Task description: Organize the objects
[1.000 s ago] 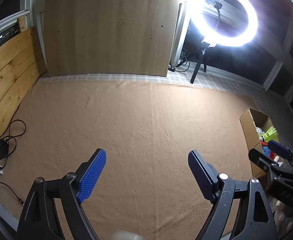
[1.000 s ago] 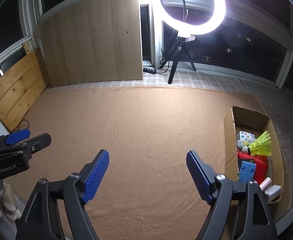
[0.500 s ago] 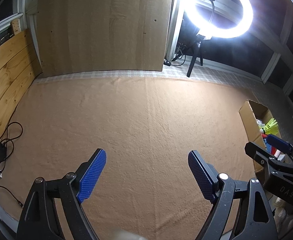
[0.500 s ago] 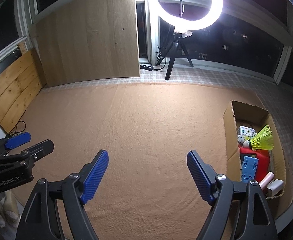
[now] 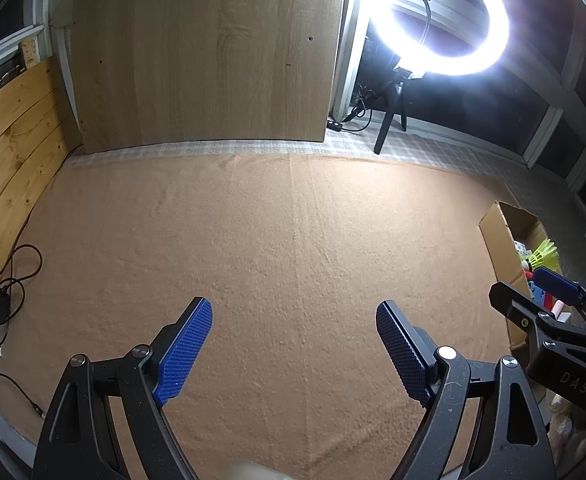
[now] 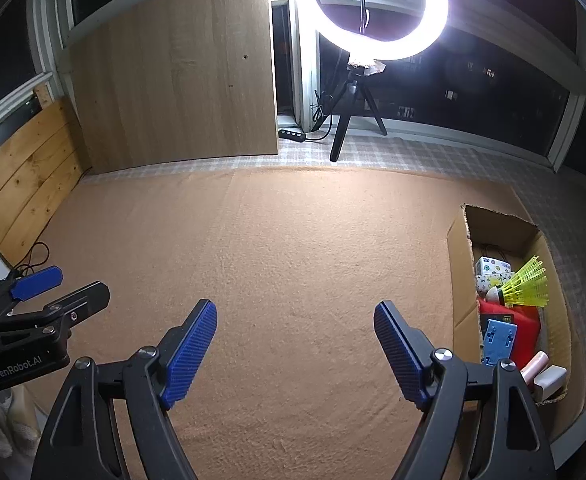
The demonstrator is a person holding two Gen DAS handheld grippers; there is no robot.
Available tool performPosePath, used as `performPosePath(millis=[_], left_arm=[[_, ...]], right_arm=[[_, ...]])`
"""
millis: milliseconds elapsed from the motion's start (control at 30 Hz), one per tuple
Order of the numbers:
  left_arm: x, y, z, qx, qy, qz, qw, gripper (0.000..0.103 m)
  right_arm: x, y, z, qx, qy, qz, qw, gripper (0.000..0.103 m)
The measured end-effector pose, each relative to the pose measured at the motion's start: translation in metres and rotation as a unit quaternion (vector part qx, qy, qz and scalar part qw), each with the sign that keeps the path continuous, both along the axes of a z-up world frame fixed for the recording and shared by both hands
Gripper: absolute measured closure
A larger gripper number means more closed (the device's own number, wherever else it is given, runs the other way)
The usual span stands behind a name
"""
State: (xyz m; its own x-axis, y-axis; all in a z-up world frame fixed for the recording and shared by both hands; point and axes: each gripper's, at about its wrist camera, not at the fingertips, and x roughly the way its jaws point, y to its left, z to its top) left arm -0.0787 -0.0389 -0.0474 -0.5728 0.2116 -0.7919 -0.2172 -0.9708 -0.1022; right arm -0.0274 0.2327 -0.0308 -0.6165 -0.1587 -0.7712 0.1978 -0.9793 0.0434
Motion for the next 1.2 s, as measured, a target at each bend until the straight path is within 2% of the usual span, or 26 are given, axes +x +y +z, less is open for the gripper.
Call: performPosePath(millis=[1200], left_arm=[[-0.010,0.007,-0.005,-0.009,-0.002,-0.001,1.0000,0.016]], right_arm=[[-0.011,0.004,-0.006,-0.004,-0.009,-0.005,1.000,0.025]])
